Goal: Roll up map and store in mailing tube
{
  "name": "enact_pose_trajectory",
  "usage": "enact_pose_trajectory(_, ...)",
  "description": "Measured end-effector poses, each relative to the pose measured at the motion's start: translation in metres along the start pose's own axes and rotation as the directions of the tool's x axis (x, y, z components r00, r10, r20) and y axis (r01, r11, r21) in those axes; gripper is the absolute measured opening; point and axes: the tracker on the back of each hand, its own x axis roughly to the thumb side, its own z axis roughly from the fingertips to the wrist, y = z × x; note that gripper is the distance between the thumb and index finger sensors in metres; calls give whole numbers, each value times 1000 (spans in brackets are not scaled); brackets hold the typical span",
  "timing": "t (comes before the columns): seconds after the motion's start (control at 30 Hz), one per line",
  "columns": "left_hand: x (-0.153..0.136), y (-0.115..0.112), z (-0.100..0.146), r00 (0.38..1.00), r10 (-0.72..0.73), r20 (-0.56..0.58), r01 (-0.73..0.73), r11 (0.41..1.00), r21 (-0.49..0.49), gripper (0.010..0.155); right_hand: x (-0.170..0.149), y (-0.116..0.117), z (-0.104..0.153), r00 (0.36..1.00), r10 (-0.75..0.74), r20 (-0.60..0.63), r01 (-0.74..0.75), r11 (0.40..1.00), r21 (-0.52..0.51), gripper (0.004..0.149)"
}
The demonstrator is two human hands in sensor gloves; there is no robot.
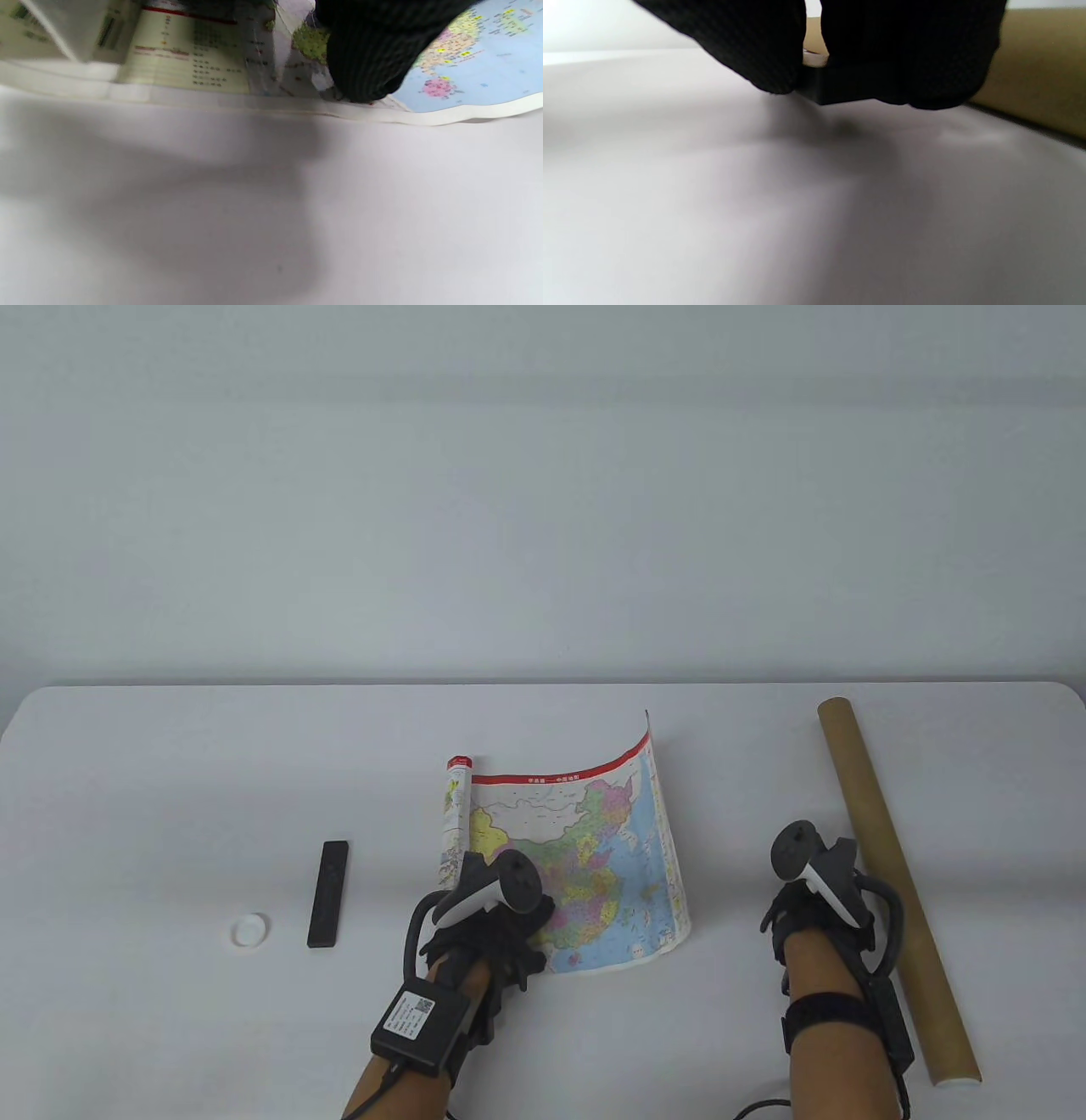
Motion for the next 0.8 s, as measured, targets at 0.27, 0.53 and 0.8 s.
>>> enact_pose_trajectory(0.27,1,1,0,1000,-11,-7,11,1000,-6,69,0,4,0,1000,3,0,-3,1000,21,62)
enact_pose_trajectory(0.53,5,7,-1,997,-59,-57,56,997,-53,67,6,0,4,999,33,28,-33,999,7,64)
enact_pose_trajectory(0.8,31,12,-1,953,-288,-99,280,956,-84,74,21,-32,20,991,-27,128,34,998,-56,64)
